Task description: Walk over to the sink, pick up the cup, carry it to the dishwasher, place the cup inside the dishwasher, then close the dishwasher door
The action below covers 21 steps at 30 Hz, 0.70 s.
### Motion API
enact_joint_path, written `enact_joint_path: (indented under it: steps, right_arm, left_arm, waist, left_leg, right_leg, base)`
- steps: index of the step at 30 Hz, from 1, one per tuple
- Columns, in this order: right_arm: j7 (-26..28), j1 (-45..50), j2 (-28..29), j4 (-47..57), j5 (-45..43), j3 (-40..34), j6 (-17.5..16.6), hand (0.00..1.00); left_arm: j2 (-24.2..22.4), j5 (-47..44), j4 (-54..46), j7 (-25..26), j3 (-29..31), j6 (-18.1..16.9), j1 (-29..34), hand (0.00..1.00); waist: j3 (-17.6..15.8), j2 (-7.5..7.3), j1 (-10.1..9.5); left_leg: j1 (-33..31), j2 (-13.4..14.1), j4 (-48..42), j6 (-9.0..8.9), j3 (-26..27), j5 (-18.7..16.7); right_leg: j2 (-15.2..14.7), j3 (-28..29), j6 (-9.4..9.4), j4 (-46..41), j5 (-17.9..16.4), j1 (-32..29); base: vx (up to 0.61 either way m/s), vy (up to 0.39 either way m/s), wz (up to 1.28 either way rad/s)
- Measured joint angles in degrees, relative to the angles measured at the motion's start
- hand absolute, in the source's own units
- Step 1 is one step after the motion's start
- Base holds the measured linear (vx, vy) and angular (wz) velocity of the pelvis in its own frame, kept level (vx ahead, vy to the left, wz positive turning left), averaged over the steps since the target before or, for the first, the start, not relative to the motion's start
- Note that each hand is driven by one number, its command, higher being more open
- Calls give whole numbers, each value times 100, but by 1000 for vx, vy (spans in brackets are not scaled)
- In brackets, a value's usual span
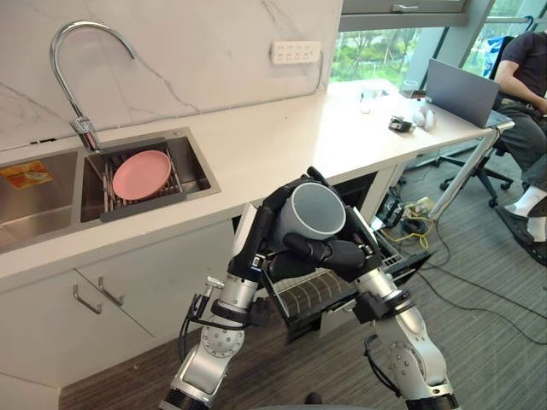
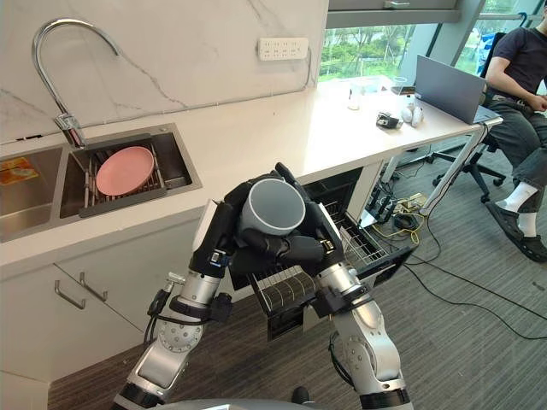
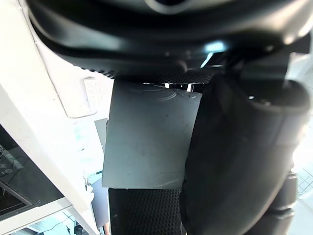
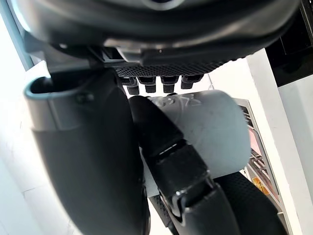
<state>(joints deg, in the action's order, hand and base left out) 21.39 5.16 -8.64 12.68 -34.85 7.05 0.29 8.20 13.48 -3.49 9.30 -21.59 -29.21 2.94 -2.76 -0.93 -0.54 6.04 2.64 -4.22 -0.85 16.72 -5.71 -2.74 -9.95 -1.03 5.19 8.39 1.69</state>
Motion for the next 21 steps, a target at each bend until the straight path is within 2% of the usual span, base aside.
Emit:
enact_joint_path:
  steps: [6, 7, 15, 21]
  right_arm:
    - [35, -10, -102, 20, -8, 1, 306, 100]
    - [41, -13, -127, 20, -8, 1, 360, 0]
    - [-90, -60, -171, 12, -7, -140, 893, 0]
    - [-126, -70, -180, -6, -77, -147, 952, 0]
  left_arm:
    - [12, -4, 156, -19, -27, -3, 14, 0]
    - [28, -4, 162, -17, -27, -3, 34, 0]
    - [90, 51, 190, 181, -46, -3, 170, 0]
    - [87, 128, 195, 385, -131, 1, 207, 0]
  waist:
    - [0, 0, 0]
    - [0, 0, 1]
    - [0, 0, 2]
    - [1, 0, 3]
  left_leg:
    - [-39, -7, -19, 3, -11, 2]
    - [-56, -10, -22, 5, -15, 3]
    - [-72, -32, -21, 22, -58, 14]
    - [-96, -45, -25, 36, -107, 23]
  right_leg:
    - [-6, -8, 0, 0, 0, -36]
    - [-9, -11, 1, 0, 1, -52]
    - [-30, -50, -2, 0, 4, -50]
    - [-45, -95, -4, 0, 5, -51]
  base:
    - [0, 0, 0]
    - [0, 0, 0]
    - [0, 0, 1]
    - [-16, 13, 3]
